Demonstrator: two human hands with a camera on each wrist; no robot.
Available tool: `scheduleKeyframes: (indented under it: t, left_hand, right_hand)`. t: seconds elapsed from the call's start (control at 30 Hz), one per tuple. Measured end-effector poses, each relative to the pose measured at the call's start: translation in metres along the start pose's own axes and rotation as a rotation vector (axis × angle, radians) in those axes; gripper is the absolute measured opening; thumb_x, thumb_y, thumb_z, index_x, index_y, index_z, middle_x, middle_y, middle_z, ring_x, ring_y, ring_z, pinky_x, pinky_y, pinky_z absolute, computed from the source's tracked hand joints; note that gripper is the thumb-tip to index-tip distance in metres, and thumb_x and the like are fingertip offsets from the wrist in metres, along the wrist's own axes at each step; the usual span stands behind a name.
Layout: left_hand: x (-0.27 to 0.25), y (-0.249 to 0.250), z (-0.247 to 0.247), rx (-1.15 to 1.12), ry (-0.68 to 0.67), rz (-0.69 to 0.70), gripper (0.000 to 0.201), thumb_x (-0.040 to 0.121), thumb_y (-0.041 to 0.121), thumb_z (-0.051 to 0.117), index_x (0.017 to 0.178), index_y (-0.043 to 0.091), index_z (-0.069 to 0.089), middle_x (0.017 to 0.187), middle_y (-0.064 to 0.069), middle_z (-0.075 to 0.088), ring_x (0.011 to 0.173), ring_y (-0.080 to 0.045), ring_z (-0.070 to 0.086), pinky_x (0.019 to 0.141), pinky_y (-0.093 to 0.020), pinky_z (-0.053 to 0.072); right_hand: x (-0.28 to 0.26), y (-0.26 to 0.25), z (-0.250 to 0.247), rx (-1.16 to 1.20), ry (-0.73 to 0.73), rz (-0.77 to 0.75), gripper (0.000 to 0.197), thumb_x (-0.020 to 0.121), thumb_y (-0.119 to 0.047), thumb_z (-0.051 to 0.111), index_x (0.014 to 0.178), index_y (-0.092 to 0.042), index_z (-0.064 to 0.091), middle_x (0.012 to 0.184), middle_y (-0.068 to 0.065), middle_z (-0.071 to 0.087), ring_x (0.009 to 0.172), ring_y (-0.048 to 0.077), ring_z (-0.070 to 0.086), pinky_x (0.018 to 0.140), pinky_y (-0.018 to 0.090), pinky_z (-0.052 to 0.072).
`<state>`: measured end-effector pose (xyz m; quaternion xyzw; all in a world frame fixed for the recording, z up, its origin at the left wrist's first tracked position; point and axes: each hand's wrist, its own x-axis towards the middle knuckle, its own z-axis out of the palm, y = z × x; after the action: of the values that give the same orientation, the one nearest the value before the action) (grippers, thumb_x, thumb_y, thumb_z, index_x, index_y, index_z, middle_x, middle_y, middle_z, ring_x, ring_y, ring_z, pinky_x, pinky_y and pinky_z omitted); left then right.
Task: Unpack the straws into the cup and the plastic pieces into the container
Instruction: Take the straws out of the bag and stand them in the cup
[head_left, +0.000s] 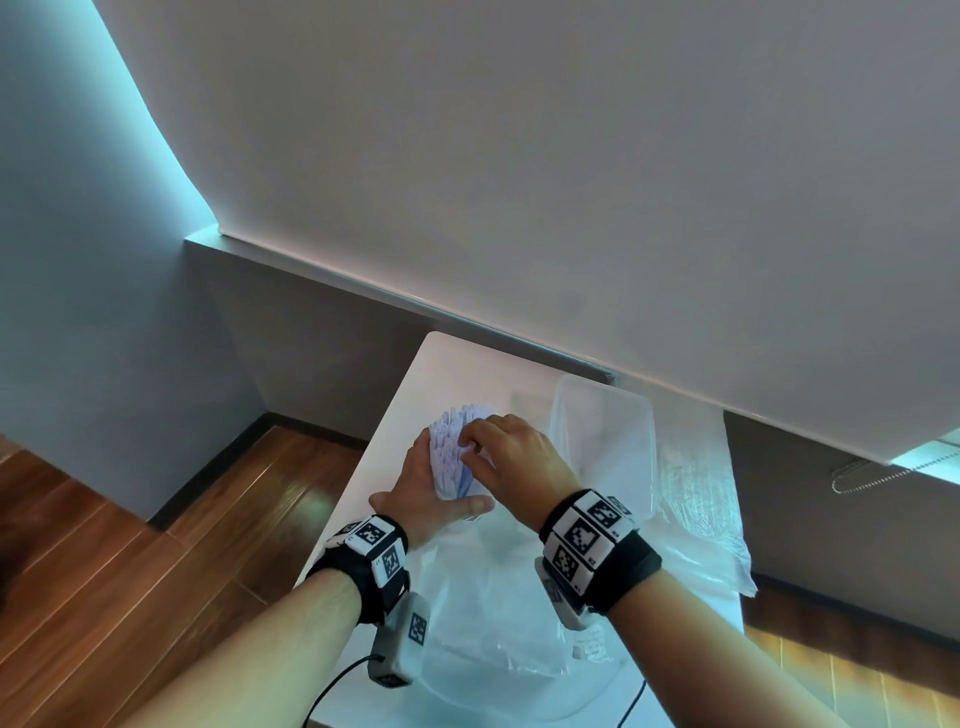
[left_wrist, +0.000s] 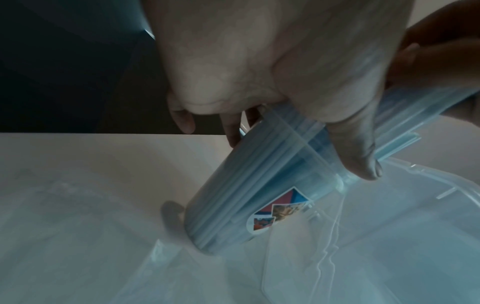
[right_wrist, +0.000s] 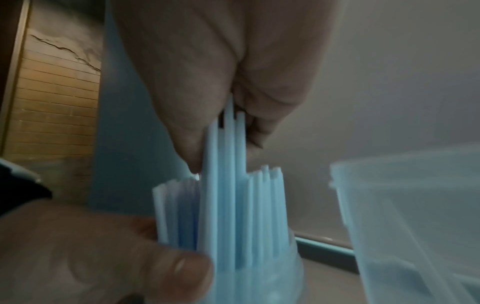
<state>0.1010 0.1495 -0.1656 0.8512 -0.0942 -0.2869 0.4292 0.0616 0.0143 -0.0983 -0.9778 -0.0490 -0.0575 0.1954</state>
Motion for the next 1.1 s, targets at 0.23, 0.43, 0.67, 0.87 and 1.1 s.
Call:
scheduleKeyframes:
  t: [0.23, 0.43, 0.67, 0.87, 1.1]
  left_hand:
    - [0.001, -0.002, 0.001, 0.046, -0.002, 0.013, 0.121, 0.066, 0.061, 0.079, 0.153, 0.032, 0.001, 0.161, 0.011, 0.016, 0.145, -0.018, 0.027, 0.114, -0.046, 0.016]
    - [0.005, -0.007, 0.0, -0.022, 0.008, 0.05, 0.116, 0.063, 0.056, 0.084, 0.15, 0.038, 0.01, 0.154, 0.015, 0.027, 0.141, -0.016, 0.032, 0.106, -0.04, 0.019]
    - [0.01, -0.011, 0.002, 0.018, 0.005, 0.041, 0.118, 0.06, 0.066, 0.081, 0.148, 0.041, 0.007, 0.155, 0.014, 0.025, 0.141, -0.018, 0.031, 0.111, -0.05, 0.018]
    - [0.01, -0.013, 0.003, 0.018, -0.013, 0.011, 0.126, 0.044, 0.079, 0.075, 0.146, 0.045, 0.01, 0.153, 0.017, 0.029, 0.138, -0.019, 0.037, 0.109, -0.053, 0.022]
    - [0.011, -0.014, 0.004, 0.013, -0.031, 0.015, 0.135, 0.038, 0.084, 0.073, 0.149, 0.041, 0.006, 0.155, 0.015, 0.026, 0.14, -0.018, 0.034, 0.113, -0.055, 0.023]
  right_hand:
    - [0.002, 0.0, -0.003, 0.046, -0.078, -0.043, 0.015, 0.093, -0.015, 0.061, 0.099, -0.003, 0.068, 0.094, 0.013, 0.067, 0.092, 0.03, 0.058, 0.078, 0.037, 0.046]
    - [-0.004, 0.01, 0.003, 0.081, 0.061, -0.062, 0.012, 0.081, -0.024, 0.074, 0.079, -0.012, 0.075, 0.077, 0.004, 0.065, 0.076, 0.026, 0.056, 0.07, 0.033, 0.049]
    - [-0.005, 0.004, -0.011, -0.008, 0.032, -0.016, 0.035, 0.095, -0.028, 0.052, 0.129, -0.021, 0.053, 0.13, 0.0, 0.052, 0.116, 0.021, 0.048, 0.098, 0.038, 0.04]
    - [-0.015, 0.008, -0.017, 0.227, 0.268, 0.149, 0.014, 0.086, -0.013, 0.069, 0.099, -0.017, 0.066, 0.082, -0.007, 0.063, 0.068, 0.006, 0.054, 0.068, 0.017, 0.044]
    - [-0.012, 0.008, -0.013, 0.25, 0.318, 0.098, 0.014, 0.077, -0.013, 0.079, 0.074, -0.011, 0.065, 0.067, -0.002, 0.067, 0.06, 0.016, 0.06, 0.06, 0.035, 0.052]
